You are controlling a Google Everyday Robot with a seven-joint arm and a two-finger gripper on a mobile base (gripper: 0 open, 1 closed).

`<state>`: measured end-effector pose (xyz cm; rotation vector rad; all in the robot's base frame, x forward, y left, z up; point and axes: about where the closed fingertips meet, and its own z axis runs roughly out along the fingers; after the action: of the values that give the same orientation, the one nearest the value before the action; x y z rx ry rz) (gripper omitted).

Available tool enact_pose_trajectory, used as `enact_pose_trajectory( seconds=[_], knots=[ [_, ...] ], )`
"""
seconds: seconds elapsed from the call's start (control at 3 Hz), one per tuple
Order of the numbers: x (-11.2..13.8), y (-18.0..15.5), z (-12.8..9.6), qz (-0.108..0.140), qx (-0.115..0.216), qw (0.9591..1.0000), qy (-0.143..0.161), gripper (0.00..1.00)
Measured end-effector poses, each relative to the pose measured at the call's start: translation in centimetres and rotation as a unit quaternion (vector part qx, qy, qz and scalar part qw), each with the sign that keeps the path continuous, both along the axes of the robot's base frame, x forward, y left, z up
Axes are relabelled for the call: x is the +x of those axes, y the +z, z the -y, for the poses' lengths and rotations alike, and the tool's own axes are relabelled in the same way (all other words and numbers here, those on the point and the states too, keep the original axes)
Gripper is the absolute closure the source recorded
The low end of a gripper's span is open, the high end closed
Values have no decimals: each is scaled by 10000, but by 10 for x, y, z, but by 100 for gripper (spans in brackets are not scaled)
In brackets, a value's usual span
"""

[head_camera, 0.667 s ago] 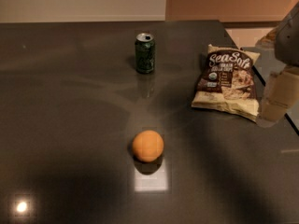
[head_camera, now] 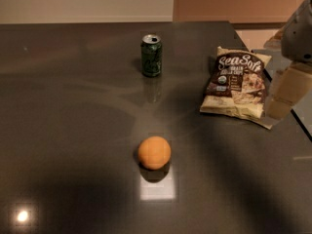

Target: Move brown chip bag near orange

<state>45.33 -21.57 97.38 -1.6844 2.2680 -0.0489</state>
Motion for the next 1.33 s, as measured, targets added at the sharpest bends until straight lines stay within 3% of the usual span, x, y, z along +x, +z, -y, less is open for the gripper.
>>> enact_pose_trajectory(
  seconds=[0.67, 1.33],
  knots=[
    [60, -13, -12, -350, 369, 9971, -566, 0],
    [120, -34, -9, -406, 559, 9912, -1128, 0]
  ],
)
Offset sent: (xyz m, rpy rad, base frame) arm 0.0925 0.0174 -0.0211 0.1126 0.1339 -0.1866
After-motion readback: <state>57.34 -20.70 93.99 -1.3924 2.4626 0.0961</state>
